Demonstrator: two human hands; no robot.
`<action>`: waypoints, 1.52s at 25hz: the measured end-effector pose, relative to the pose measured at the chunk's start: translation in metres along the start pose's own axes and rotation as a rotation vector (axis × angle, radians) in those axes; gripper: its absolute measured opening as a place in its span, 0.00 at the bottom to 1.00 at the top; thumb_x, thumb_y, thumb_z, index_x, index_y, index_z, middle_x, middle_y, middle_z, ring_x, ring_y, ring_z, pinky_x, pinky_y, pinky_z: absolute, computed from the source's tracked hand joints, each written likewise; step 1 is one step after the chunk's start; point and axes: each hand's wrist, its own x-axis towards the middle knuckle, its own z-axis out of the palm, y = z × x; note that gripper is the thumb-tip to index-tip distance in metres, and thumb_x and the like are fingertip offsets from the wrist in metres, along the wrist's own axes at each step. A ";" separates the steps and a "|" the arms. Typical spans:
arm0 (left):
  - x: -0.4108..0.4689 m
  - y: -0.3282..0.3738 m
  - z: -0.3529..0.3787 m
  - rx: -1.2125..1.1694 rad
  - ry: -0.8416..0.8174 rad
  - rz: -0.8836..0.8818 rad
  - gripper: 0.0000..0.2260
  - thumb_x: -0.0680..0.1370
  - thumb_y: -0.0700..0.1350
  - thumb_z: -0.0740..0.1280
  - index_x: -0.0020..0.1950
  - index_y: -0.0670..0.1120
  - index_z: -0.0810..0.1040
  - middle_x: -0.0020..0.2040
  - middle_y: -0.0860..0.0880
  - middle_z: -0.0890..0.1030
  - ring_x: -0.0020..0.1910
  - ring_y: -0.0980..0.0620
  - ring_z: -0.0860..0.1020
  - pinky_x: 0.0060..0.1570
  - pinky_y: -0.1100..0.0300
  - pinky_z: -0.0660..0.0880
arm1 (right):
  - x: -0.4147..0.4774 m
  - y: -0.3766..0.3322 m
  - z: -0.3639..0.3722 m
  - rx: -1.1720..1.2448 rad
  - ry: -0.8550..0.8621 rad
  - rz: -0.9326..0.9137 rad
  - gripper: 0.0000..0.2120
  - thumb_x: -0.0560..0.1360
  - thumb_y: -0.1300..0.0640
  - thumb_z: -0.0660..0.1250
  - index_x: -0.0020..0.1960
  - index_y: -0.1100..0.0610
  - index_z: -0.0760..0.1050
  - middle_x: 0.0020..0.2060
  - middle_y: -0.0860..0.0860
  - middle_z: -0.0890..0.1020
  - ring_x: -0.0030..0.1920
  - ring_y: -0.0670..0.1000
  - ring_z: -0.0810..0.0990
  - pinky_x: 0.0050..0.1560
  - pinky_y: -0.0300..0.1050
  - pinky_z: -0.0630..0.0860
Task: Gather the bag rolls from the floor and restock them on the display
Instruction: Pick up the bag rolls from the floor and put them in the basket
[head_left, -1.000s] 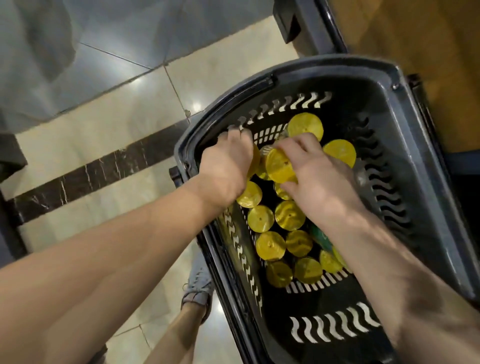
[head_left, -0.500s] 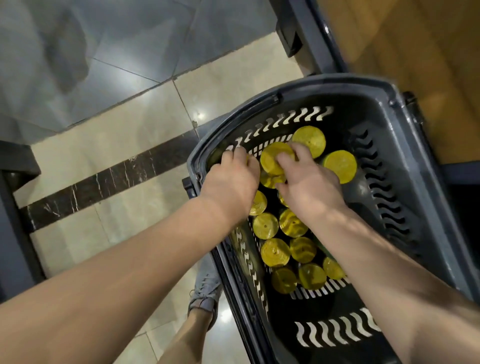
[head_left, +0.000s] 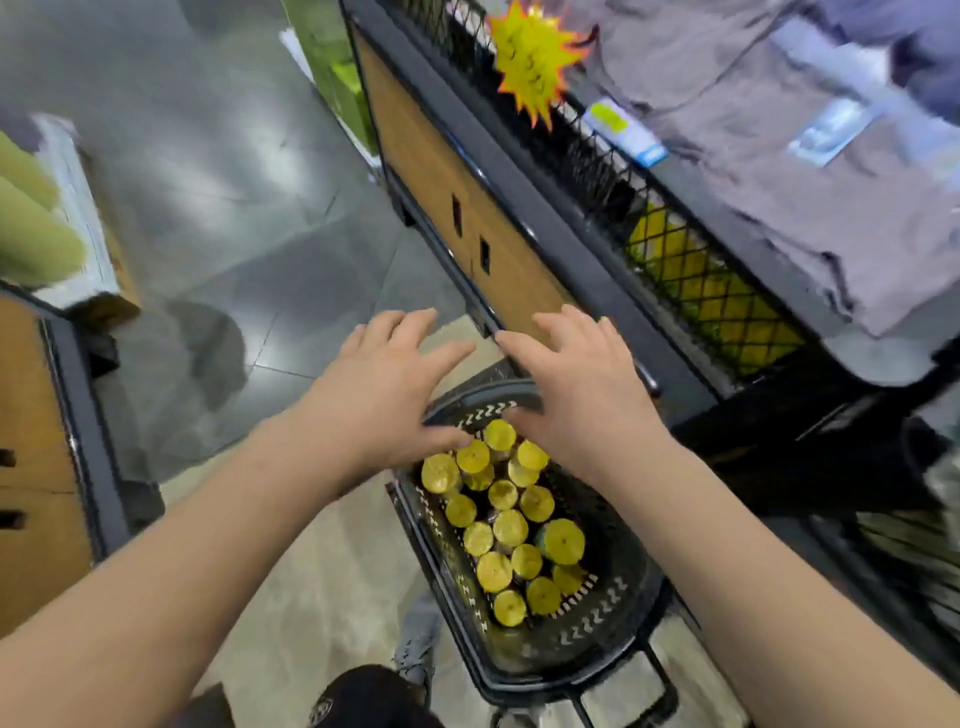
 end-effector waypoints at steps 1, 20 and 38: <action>-0.010 0.007 -0.035 0.018 0.032 0.019 0.43 0.71 0.73 0.65 0.81 0.62 0.50 0.82 0.45 0.50 0.79 0.40 0.51 0.77 0.40 0.56 | -0.011 -0.004 -0.038 -0.007 0.022 0.007 0.37 0.75 0.42 0.70 0.79 0.44 0.59 0.77 0.55 0.63 0.79 0.59 0.54 0.78 0.61 0.50; -0.115 0.274 -0.252 0.129 0.372 1.072 0.45 0.63 0.74 0.53 0.80 0.61 0.59 0.81 0.47 0.57 0.78 0.41 0.55 0.76 0.45 0.58 | -0.364 -0.037 -0.251 -0.164 0.408 1.052 0.38 0.76 0.41 0.69 0.80 0.43 0.56 0.80 0.53 0.56 0.79 0.58 0.53 0.79 0.60 0.49; -0.602 0.624 -0.041 0.321 0.116 2.119 0.35 0.76 0.66 0.65 0.80 0.61 0.56 0.81 0.49 0.54 0.79 0.45 0.54 0.75 0.52 0.57 | -0.885 -0.289 -0.097 0.011 0.438 2.180 0.36 0.77 0.39 0.66 0.80 0.41 0.54 0.80 0.53 0.56 0.79 0.57 0.55 0.79 0.61 0.51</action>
